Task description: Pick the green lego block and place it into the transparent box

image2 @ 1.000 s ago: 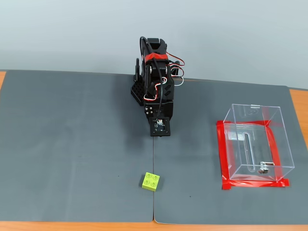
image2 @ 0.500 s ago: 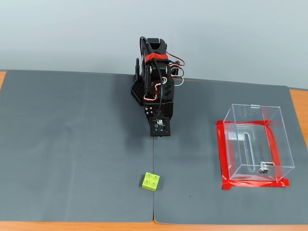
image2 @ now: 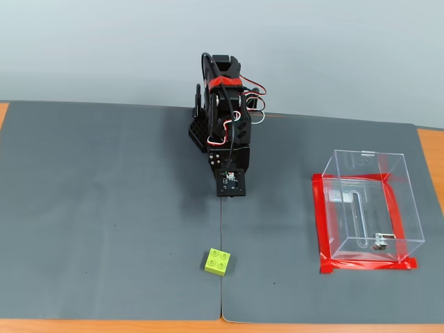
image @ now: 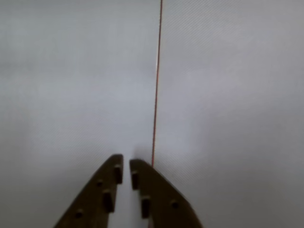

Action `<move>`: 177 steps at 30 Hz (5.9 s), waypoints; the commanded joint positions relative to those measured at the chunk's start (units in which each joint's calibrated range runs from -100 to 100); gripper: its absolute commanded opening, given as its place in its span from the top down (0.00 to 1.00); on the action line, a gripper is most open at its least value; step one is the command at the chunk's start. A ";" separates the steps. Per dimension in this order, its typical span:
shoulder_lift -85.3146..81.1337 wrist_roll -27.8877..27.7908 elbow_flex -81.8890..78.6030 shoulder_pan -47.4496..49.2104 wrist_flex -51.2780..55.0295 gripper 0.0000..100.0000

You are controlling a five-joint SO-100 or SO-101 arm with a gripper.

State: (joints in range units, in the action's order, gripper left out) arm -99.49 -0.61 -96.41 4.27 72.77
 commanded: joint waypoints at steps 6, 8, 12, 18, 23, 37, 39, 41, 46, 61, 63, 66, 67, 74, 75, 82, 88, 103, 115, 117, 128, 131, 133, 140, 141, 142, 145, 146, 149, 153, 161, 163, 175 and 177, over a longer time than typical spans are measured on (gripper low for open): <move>0.42 -0.25 3.46 0.16 0.06 0.98; 0.68 -0.04 3.64 0.09 0.41 0.98; 0.85 -0.25 5.36 -0.28 -0.11 0.98; 14.41 -0.20 16.40 -0.28 -0.63 0.98; 30.35 -0.25 26.17 -0.36 -6.01 0.98; 61.97 0.38 51.68 -0.43 -15.21 0.98; 64.94 0.79 54.48 -0.43 -15.30 0.98; 67.65 2.93 57.38 -0.43 -15.30 0.98; 75.29 7.57 64.61 -1.10 -15.13 0.98; 84.02 9.96 67.60 -0.66 -14.69 0.84; 84.02 10.38 67.51 -0.51 -15.04 0.77; 84.10 10.38 67.60 -0.51 -15.21 0.67; 84.10 10.22 67.60 -0.51 -15.21 0.65; 84.19 9.86 67.14 -0.58 -17.82 0.61; 84.19 9.86 67.14 -0.58 -18.60 0.61; 86.48 9.86 67.14 0.24 -21.12 0.61; 89.78 10.22 67.69 0.24 -21.20 0.61; 96.65 9.96 67.69 0.24 -27.28 0.61; 99.96 9.86 67.78 0.24 -30.23 0.61; 100.55 10.07 68.50 0.24 -30.06 0.61; 104.96 10.12 72.12 0.24 -30.06 0.61; 105.72 10.12 72.03 0.24 -30.06 0.61; 106.15 10.12 72.03 0.24 -30.06 0.61; 107.67 10.12 72.03 0.24 -30.15 0.61; 108.01 10.12 72.03 0.24 -30.15 0.61; 108.27 10.22 72.03 0.24 -30.15 0.61; 108.86 10.33 72.03 0.24 -30.15 0.61; 108.86 10.33 72.03 0.24 -30.15 0.61; 108.86 10.33 72.12 0.24 -30.15 0.61; 108.86 10.33 72.12 0.24 -30.15 0.61; 109.03 10.33 72.75 0.24 -30.15 0.61; 109.03 10.27 72.75 0.24 -30.15 0.62; 109.03 10.27 72.57 0.24 -30.15 0.93; 108.94 10.27 72.57 0.24 -30.15 0.94</move>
State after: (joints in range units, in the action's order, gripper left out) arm 9.86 9.45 -26.36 3.91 43.28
